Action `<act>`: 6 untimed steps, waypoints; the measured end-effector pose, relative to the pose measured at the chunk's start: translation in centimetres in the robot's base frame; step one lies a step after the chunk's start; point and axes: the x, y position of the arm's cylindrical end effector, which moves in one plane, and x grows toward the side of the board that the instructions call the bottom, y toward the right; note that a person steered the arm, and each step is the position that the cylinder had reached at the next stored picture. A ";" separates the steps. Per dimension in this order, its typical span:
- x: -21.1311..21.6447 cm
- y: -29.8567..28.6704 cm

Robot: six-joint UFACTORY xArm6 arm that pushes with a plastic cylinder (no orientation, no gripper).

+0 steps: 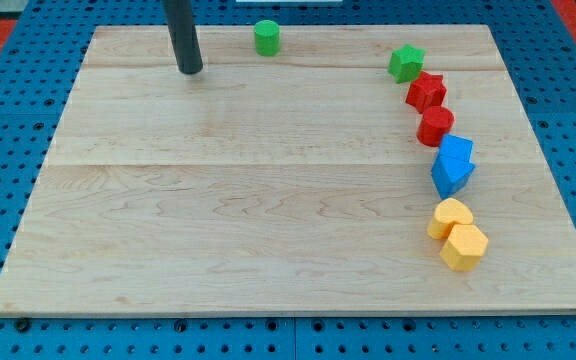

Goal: Move the green circle towards the green star

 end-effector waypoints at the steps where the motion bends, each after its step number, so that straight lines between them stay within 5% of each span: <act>1: -4.5 0.4; 3: -4.2 13.8; 6: -6.3 17.9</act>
